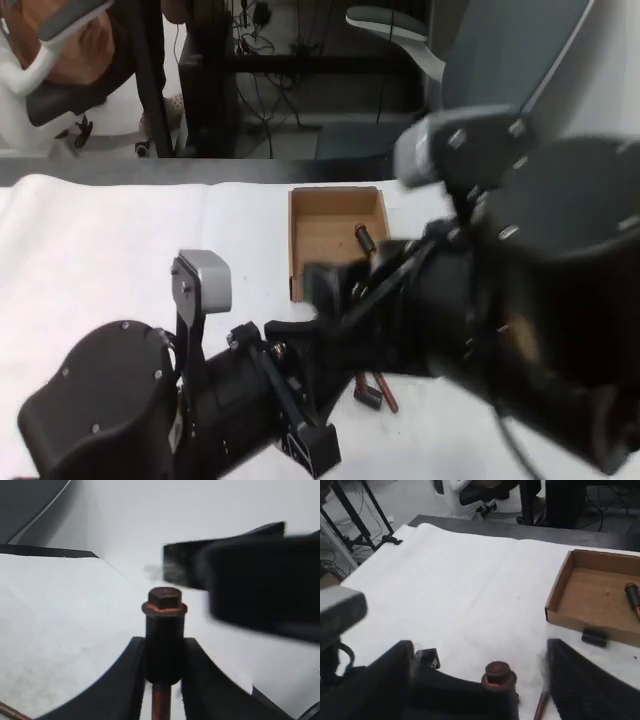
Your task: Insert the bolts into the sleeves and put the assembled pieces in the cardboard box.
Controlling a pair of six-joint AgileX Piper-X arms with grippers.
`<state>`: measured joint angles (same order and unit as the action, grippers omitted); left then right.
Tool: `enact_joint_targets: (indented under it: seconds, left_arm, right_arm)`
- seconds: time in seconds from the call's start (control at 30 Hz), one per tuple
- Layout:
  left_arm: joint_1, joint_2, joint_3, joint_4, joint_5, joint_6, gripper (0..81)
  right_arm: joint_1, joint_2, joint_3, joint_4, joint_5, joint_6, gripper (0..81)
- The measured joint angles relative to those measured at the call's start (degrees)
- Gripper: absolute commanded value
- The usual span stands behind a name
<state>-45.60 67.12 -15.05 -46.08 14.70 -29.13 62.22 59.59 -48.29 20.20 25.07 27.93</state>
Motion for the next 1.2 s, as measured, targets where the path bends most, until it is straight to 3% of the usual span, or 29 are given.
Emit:
enact_joint_targets:
  seconds: [0.23,0.37,0.43,0.53,0.7,0.8,0.97,1.13,1.2]
  left_arm:
    - [13.3,0.3,-5.0,14.4,3.3,0.4,1.8]
    - [18.8,4.3,-14.6,22.4,6.3,0.8,1.8]
    - [20.0,8.2,-19.7,25.3,9.4,0.8,1.8]
    - [20.9,14.7,-28.0,31.8,14.8,0.8,1.8]
    - [20.9,25.7,-39.7,40.1,16.2,0.9,1.8]
    - [21.1,32.2,-45.1,40.5,15.4,0.9,1.8]
    - [22.4,44.1,-53.8,40.5,15.7,0.9,1.8]
    - [23.8,53.6,-60.1,41.2,18.9,-3.7,0.8]
    - [24.1,55.8,-61.0,41.0,19.4,-4.2,8.0]
  right_arm:
    - [0.0,-8.3,-1.5,11.3,9.2,17.9,68.3]
    - [-0.7,-5.7,-1.5,13.8,8.8,25.6,54.9]
    - [-2.6,-2.4,-1.6,13.9,4.8,27.4,52.4]
    - [-7.7,3.9,-1.6,13.4,-6.4,26.7,54.9]
    - [-15.5,12.0,-1.6,9.7,-25.7,23.3,56.4]
    - [-17.5,13.3,-1.6,8.5,-30.7,16.9,56.4]
    - [-19.7,13.2,-1.6,8.7,-40.5,-7.6,51.2]
    - [-22.2,14.0,-1.6,15.0,-48.8,-25.7,51.4]
    - [-22.8,15.2,-1.6,18.8,-50.3,-31.6,51.4]
